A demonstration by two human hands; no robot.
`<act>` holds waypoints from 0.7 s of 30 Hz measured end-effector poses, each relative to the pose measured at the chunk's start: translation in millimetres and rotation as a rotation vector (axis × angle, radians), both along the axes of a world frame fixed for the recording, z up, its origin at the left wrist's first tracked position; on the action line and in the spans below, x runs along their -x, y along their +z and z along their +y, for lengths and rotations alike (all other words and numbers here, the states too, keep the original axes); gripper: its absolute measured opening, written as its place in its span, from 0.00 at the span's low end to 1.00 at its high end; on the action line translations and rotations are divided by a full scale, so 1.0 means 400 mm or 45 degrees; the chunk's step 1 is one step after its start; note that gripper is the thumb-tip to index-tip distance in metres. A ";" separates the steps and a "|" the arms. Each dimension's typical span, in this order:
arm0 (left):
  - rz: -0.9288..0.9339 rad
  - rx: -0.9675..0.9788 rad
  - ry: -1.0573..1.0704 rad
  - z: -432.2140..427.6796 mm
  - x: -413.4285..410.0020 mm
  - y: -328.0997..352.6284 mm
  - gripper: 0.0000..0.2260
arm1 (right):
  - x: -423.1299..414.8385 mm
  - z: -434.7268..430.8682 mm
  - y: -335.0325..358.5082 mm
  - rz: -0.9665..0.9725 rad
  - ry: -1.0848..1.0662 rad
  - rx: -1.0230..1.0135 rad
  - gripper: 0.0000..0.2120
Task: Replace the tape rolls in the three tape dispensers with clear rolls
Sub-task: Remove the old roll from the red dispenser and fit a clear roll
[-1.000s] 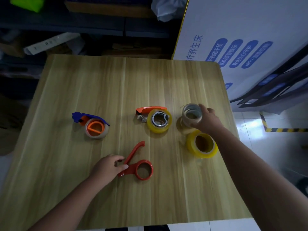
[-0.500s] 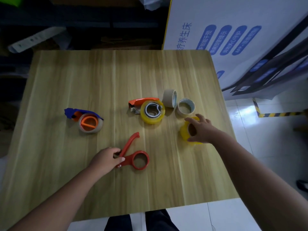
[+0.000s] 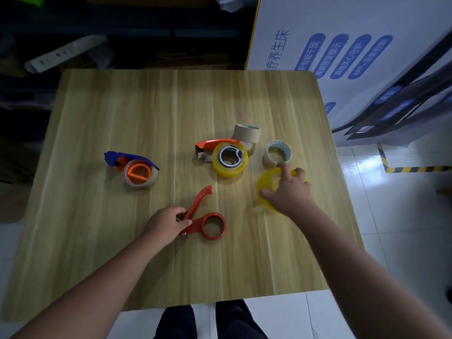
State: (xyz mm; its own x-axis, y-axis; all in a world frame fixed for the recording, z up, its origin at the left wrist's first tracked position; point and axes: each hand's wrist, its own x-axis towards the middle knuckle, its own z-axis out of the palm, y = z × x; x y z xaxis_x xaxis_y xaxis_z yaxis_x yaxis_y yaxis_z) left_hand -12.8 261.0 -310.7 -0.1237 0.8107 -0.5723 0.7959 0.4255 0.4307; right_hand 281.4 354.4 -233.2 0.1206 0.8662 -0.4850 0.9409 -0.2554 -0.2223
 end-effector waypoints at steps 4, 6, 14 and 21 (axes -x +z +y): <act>-0.096 0.003 0.012 -0.003 0.003 -0.002 0.20 | 0.158 -0.085 0.026 0.162 0.004 0.179 0.41; -0.134 -0.006 0.031 -0.007 0.011 0.000 0.17 | 0.220 -0.123 0.012 0.215 0.031 0.270 0.41; -0.230 -0.011 0.037 -0.041 0.053 0.007 0.12 | 0.320 -0.162 -0.069 0.198 -0.129 0.411 0.41; -0.295 -0.050 0.064 -0.070 0.057 -0.009 0.11 | 0.358 -0.148 -0.112 0.090 -0.146 0.492 0.43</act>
